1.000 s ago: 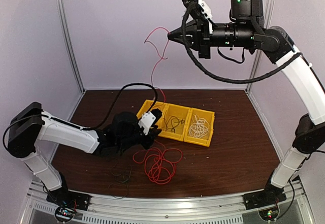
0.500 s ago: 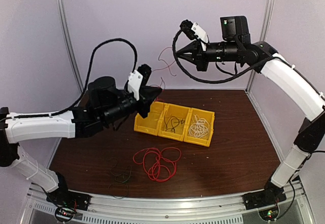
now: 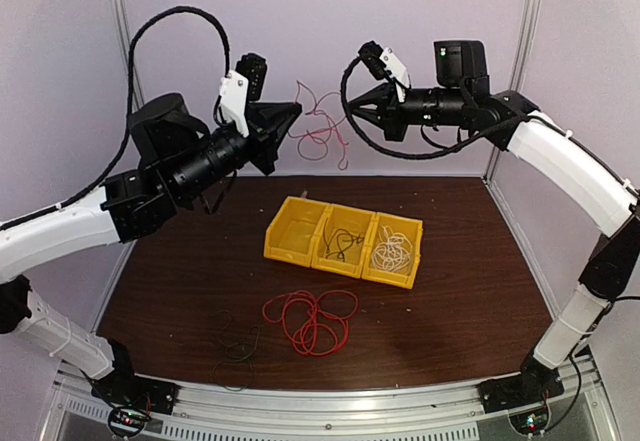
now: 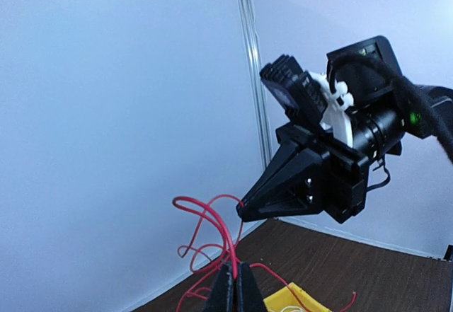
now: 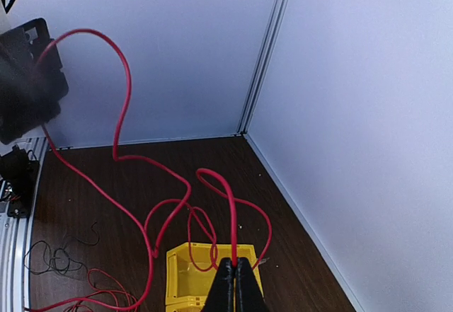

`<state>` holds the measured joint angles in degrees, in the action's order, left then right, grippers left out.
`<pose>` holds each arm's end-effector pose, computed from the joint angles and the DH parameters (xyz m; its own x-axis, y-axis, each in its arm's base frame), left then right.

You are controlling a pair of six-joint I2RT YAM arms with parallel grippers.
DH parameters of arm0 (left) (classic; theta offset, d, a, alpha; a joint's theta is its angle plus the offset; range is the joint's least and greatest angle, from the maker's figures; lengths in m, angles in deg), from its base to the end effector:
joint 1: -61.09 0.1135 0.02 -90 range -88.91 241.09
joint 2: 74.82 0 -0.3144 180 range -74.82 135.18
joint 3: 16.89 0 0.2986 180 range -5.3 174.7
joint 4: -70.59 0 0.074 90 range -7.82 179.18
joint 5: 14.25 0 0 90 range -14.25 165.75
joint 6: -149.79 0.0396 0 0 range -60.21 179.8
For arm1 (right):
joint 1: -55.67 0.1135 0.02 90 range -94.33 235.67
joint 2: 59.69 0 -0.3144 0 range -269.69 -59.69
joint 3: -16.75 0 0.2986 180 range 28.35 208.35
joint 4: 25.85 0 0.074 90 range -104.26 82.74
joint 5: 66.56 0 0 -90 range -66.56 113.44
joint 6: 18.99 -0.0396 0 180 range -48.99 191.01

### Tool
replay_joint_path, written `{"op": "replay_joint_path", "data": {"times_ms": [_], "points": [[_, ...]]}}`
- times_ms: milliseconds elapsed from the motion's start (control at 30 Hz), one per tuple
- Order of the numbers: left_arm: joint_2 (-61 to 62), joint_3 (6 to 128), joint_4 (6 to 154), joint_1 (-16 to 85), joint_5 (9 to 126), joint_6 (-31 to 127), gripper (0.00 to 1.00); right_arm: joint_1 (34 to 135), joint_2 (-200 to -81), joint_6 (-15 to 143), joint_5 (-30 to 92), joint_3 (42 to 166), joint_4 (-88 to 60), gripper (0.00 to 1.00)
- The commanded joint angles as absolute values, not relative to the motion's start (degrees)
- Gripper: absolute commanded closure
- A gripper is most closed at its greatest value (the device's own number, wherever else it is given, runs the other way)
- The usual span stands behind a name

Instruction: Untangle the cables

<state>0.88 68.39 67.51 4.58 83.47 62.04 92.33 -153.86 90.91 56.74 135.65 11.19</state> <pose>0.1961 -0.2867 0.4927 0.1504 -0.1569 -0.9761 0.7488 0.6628 0.0089 0.3229 0.2674 0.5292 0.1555 -0.2389 -0.9585 -0.9321 0.2860 -0.2225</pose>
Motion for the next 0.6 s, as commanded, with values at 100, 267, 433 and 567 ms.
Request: {"op": "replay_joint_path", "data": {"times_ms": [100, 267, 433, 567], "points": [[2.8, 57.3, 64.3, 7.3, 88.2, 56.0, 1.00, 92.4, -157.3, 88.8, 58.6, 130.1, 6.5, 1.00], [5.8, 54.5, 61.5, 9.1, 89.6, 53.0, 1.00, 92.5, -163.6, 88.0, 60.0, 129.8, 5.6, 1.00], [8.6, 53.2, 61.1, 11.2, 91.2, 50.4, 1.00, 92.9, -170.5, 86.8, 60.4, 133.2, 5.7, 1.00], [9.9, 51.8, 60.2, 12.5, 92.3, 49.2, 1.00, 93.6, -176.3, 86.5, 60.7, 135.7, 6.3, 1.00]]}}
